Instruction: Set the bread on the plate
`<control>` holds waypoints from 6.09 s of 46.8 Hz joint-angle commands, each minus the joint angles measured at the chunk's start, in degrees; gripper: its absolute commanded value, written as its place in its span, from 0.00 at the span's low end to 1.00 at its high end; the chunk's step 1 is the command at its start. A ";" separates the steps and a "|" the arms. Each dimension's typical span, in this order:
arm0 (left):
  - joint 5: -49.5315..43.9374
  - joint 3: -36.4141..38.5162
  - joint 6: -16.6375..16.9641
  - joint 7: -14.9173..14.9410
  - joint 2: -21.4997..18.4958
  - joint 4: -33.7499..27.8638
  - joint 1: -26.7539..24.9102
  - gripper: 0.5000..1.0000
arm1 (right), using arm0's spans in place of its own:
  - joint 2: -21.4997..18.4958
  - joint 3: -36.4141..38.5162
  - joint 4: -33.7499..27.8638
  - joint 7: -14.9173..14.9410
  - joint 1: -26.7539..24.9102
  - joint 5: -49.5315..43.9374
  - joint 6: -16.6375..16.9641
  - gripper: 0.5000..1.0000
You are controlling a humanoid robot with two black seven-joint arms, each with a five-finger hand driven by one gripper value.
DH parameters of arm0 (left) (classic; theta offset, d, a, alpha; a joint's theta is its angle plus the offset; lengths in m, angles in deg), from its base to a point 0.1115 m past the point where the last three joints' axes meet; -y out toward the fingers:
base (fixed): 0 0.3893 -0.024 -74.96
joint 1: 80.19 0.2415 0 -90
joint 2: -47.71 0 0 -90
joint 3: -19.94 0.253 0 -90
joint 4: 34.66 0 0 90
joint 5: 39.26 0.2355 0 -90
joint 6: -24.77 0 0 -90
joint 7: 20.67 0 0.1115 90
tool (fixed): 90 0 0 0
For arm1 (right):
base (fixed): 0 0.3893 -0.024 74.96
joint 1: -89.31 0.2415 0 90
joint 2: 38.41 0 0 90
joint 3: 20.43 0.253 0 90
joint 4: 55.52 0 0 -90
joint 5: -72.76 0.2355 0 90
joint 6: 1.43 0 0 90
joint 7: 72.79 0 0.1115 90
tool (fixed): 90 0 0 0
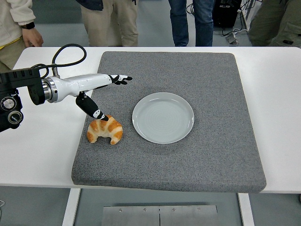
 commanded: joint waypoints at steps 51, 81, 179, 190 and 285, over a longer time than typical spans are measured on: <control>13.44 -0.07 7.43 -1.94 0.43 0.69 10.76 0.91 | 0.00 0.02 0.00 -0.04 0.01 0.00 0.00 1.00; 13.53 0.20 9.01 -2.56 2.63 2.72 11.63 0.91 | 0.00 0.02 0.00 -0.04 0.01 0.00 0.00 1.00; 10.98 0.02 9.81 -10.47 1.92 7.02 0.12 0.00 | 0.00 0.02 0.00 -0.04 0.01 0.00 0.00 1.00; 10.80 0.02 8.49 -10.56 1.92 7.02 -3.65 0.00 | 0.00 0.02 0.00 -0.04 0.01 0.00 0.00 1.00; 6.58 2.83 0.31 -10.99 29.96 23.72 -25.02 0.00 | 0.00 0.02 0.00 -0.04 0.01 0.00 0.00 1.00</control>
